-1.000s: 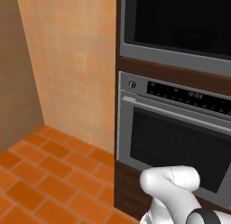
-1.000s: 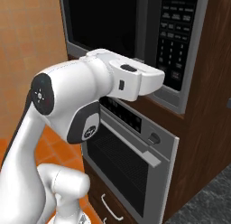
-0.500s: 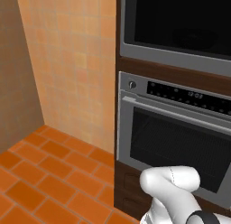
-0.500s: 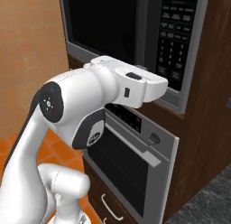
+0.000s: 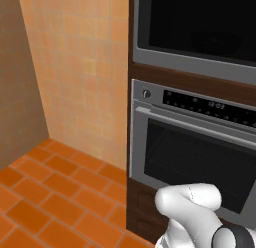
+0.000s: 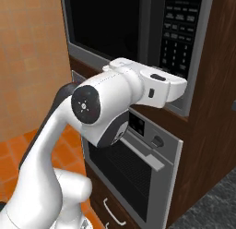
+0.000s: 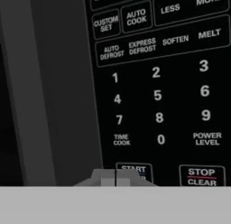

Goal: Pick the lemon from the sink and place it in the bowl. Then pick the bowl and place it in the microwave. Then close the microwave door and press the start button.

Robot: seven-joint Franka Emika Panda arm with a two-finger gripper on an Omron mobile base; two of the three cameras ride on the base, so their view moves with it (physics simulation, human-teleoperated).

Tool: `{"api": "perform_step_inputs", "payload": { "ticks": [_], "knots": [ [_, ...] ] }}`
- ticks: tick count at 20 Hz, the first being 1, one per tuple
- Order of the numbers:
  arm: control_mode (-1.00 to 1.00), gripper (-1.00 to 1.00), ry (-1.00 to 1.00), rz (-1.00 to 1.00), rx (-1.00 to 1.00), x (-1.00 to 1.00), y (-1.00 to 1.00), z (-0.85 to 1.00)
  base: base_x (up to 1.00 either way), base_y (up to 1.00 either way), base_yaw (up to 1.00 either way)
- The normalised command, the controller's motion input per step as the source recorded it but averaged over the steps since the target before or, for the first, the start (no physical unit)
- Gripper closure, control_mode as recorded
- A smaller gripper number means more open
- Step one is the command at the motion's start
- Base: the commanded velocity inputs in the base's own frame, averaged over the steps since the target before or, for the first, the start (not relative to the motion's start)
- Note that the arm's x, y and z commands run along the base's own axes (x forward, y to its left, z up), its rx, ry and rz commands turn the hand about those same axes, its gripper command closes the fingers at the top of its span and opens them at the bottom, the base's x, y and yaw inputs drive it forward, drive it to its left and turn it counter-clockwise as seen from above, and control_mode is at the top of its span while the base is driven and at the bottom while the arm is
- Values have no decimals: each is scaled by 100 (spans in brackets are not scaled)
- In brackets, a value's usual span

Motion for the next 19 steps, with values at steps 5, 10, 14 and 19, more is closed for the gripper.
{"api": "perform_step_inputs", "payload": {
  "ticks": [5, 10, 14, 19],
  "knots": [
    [-100, 100, 0, 7, 1, 29, -33, -16, 0, 0, 0],
    [-100, 100, 1, 8, 0, 46, -30, -18, 0, 0, 0],
    [-100, 100, -2, 1, 0, -57, 53, 0, 0, 0, 0],
    [-100, 100, -3, 0, 0, -87, 88, 0, 0, 0, 0]
  ]
}}
